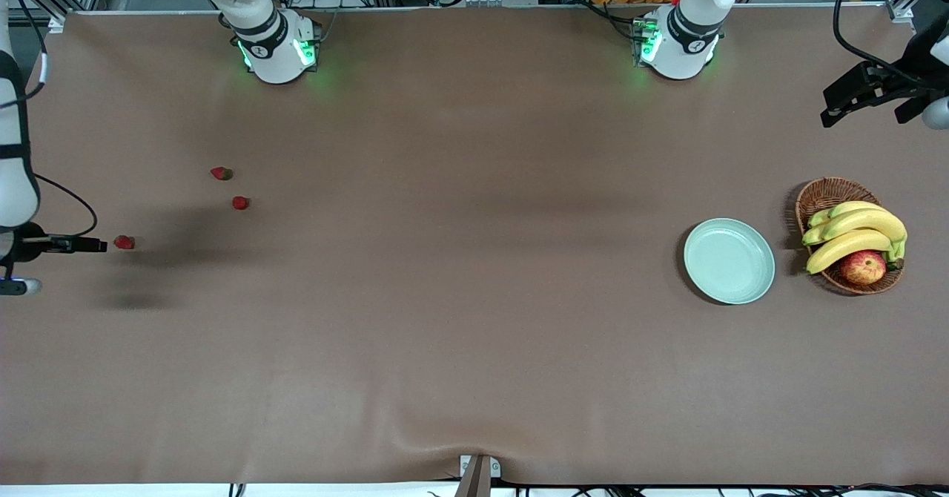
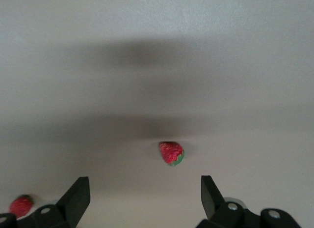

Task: Collect all strawberries into plate
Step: 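Close the right gripper on the strawberry and lift it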

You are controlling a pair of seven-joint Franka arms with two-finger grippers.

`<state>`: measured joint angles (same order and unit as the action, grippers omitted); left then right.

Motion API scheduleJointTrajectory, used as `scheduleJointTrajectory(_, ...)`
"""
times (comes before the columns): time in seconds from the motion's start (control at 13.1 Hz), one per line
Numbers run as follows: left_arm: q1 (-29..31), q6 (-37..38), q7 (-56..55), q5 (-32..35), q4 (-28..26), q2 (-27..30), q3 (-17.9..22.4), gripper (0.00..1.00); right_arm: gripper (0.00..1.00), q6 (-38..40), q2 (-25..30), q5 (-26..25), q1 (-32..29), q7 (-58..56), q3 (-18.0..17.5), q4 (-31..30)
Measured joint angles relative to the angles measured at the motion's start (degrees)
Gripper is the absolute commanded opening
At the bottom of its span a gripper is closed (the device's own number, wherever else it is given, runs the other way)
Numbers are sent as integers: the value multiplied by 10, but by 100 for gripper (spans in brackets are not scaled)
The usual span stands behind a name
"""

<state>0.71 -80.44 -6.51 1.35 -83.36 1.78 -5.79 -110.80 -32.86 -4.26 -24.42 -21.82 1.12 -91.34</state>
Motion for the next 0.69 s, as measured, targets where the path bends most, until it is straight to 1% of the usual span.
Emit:
scheduleJointTrajectory(0.23,1,0,0,0,0,0,0,100,86,-54,-27,-4,-21,-43,1,-14)
scheduleJointTrajectory(0.31,1,0,0,0,0,0,0,100,80,-60,-35,-4,-27,-52,1,-17)
scheduleJointTrajectory(0.54,0,-1,0,0,0,0,-2,100,72,-75,-50,-4,-32,-58,0,-25)
scheduleJointTrajectory(0.69,0,-3,0,0,0,0,-3,100,72,-93,-57,-4,-32,-58,-1,-43)
